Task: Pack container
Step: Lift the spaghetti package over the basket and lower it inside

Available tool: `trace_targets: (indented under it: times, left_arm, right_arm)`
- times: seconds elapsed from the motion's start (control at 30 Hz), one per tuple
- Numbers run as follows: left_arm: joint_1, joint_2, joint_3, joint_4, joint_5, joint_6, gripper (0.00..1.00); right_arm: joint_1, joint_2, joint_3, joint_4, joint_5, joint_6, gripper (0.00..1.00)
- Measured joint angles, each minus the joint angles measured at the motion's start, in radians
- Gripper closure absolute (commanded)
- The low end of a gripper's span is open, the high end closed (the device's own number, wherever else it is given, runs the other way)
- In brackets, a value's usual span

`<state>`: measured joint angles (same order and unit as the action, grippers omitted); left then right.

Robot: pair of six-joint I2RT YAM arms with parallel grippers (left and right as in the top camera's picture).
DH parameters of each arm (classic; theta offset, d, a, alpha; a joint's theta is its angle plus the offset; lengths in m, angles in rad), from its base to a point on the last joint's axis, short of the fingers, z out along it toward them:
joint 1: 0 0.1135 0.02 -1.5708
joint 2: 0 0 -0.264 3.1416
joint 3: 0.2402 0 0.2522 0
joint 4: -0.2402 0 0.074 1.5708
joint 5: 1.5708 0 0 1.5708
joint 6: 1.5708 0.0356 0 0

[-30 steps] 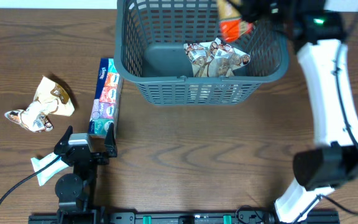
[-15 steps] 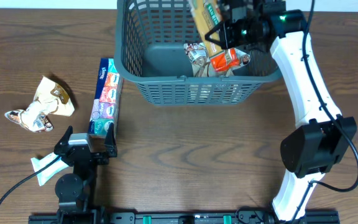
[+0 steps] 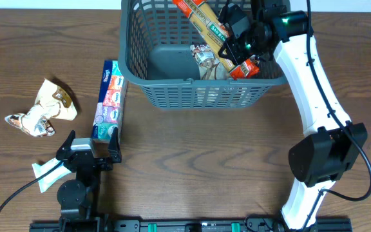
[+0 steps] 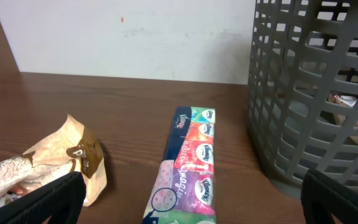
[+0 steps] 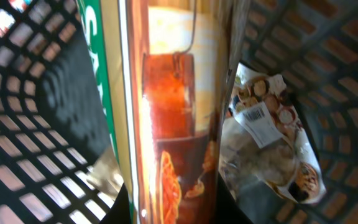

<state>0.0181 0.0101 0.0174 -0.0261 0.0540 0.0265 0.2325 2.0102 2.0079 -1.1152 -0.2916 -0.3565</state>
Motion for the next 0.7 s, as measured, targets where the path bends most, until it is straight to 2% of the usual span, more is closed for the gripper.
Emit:
trace_targets:
  times: [0.23,0.4,0.43,0.47,0.5,0.7]
  left_arm:
    - [0.0,0.0,0.0,0.0,0.0,0.0,0.01]
    - [0.0,0.0,0.0,0.0,0.0,0.0,0.01]
    - [0.0,0.0,0.0,0.0,0.0,0.0,0.01]
    - [0.0,0.0,0.0,0.0,0.0,0.0,0.01]
    - [0.0,0.0,0.0,0.0,0.0,0.0,0.01]
    - [0.0,0.0,0.0,0.0,0.0,0.0,0.01]
  right_arm:
    - [0.001,0.021,-0.13,-0.115,0.085,-0.111,0.99]
    - [0.002,0.021,-0.145,-0.15,0.093,-0.164,0.97]
    - [0.002,0.021,-0.145,-0.15,0.093,-0.171,0.78]
    - [0.003,0.021,-0.145,-0.15,0.09,-0.178,0.3]
    - [0.003,0.021,-0.145,-0.148,0.09,-0.183,0.01]
    - [0.003,0.021,-0.145,-0.122,0.106,-0.22,0.01]
